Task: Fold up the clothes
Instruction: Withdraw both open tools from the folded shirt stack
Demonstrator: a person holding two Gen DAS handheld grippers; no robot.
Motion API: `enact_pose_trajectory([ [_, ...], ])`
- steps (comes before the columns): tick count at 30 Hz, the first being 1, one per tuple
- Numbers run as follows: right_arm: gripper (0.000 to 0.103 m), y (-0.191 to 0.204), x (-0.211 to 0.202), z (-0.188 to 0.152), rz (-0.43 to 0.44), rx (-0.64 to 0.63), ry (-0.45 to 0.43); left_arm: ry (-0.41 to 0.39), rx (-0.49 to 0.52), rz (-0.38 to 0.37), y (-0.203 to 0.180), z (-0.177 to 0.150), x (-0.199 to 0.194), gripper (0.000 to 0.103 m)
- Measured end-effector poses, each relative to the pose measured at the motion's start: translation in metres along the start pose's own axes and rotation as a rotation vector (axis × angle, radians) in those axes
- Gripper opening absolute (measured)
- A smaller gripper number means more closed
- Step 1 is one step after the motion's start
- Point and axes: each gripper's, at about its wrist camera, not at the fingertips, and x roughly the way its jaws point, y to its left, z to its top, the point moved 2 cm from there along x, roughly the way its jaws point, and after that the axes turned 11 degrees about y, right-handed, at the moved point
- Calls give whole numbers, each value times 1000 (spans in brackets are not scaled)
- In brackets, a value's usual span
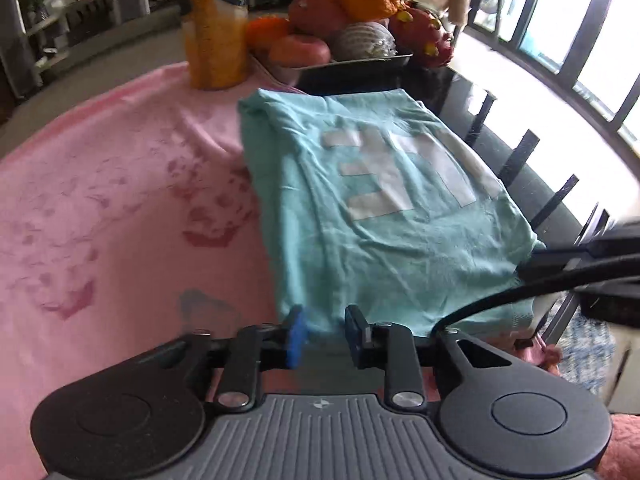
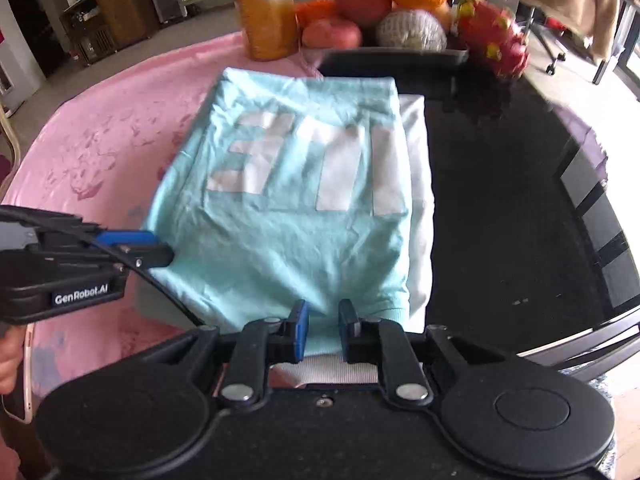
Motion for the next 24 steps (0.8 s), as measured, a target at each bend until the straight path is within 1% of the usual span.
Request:
enact_pose_trajectory([
  [1, 27, 3, -14, 1, -1, 3, -31, -13, 3, 21, -1, 0, -11, 46],
  [2, 31, 5, -30, 4, 2, 11, -64, -27, 4, 40, -2, 0, -21, 48],
  [3, 39, 7, -45, 6, 5, 19, -98, -42, -1, 48, -2, 1, -33, 53],
  [4, 47, 10, -60, 9, 2, 28, -122, -51, -12, 48, -1, 1, -45, 63],
  [5, 52, 13, -75, 11, -6, 38, -140, -57, -22, 43, -1, 0, -56, 68],
  [6, 62, 17, -89, 13, -12, 48, -152, -63, -29, 38, -1, -1, -67, 75],
  [7, 69, 21, -104, 13, -18, 60, -160, -72, -29, 33, -2, -3, -79, 76],
  [8, 72, 25, -115, 12, -24, 72, -164, -82, -27, 30, -2, -5, -89, 78],
  [9, 77, 28, -124, 12, -31, 83, -163, -92, -26, 28, -3, -8, -98, 82],
  [10, 78, 32, -133, 10, -41, 95, -162, -102, -26, 25, -5, -11, -108, 87],
  [11, 78, 35, -141, 7, -53, 108, -160, -110, -26, 20, -6, -14, -115, 88],
  [15, 87, 45, -162, -7, -94, 163, -150, -139, -29, -5, -8, -27, -145, 90],
  [18, 89, 54, -177, -20, -116, 190, -141, -157, -40, -28, -9, -40, -164, 93],
  [21, 89, 64, -189, -33, -121, 197, -130, -156, -43, -54, -13, -53, -176, 96],
  [24, 89, 74, -196, -47, -133, 195, -125, -148, -41, -61, -19, -67, -184, 97],
])
